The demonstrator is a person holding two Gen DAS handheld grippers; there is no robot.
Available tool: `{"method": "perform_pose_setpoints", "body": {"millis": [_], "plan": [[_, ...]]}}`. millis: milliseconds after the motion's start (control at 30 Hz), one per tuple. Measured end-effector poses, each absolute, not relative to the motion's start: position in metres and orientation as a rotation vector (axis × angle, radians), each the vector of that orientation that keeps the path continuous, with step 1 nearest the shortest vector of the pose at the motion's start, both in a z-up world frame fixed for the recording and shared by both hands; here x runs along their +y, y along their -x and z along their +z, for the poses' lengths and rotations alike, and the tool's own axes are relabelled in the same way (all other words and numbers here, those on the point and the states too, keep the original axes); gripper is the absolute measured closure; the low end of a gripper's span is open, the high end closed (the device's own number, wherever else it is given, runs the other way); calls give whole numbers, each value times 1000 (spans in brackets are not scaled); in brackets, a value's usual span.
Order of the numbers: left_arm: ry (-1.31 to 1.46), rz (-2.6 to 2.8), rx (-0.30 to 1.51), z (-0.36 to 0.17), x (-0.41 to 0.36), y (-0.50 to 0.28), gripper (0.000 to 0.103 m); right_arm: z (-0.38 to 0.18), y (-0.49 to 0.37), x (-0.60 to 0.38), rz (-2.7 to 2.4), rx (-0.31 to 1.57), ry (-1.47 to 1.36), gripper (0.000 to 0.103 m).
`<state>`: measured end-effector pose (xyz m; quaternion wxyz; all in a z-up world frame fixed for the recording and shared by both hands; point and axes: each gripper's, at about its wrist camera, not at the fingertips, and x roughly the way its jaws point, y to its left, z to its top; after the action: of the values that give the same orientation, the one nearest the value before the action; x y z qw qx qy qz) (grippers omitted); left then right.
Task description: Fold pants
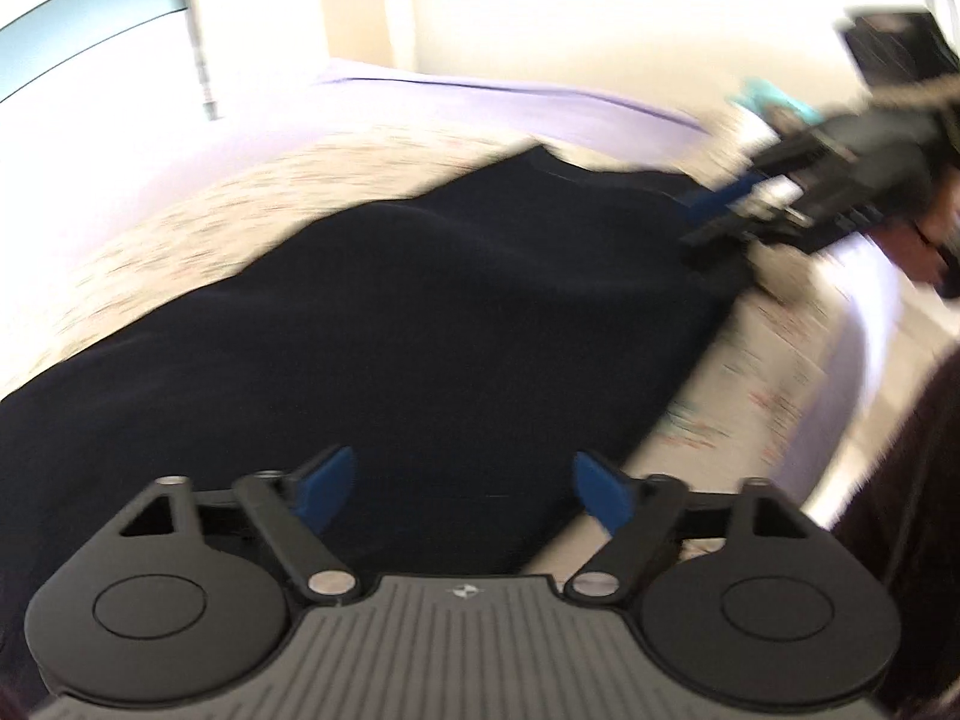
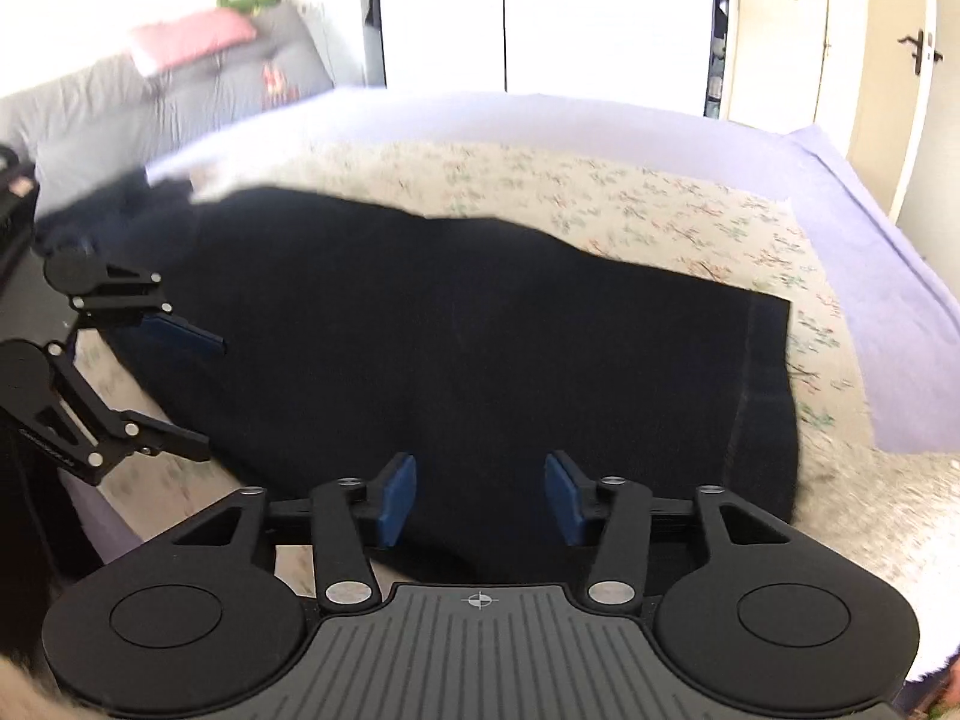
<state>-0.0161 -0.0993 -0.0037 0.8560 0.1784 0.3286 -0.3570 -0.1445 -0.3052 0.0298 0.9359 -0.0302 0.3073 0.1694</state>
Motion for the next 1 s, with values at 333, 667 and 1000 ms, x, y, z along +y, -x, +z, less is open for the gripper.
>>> {"method": "perform_pose_setpoints", "body": {"millis": [333,667,1000], "plan": [[-68,-292,761,-6,23,-27,0,31,103,-244,448,625,21,31],[124,84,695,-3,148,-30,0,16,90,-142,599,635,187,29],[444,404,694,1,275,-35,0,5,94,-51,791,560,314,41]]}}
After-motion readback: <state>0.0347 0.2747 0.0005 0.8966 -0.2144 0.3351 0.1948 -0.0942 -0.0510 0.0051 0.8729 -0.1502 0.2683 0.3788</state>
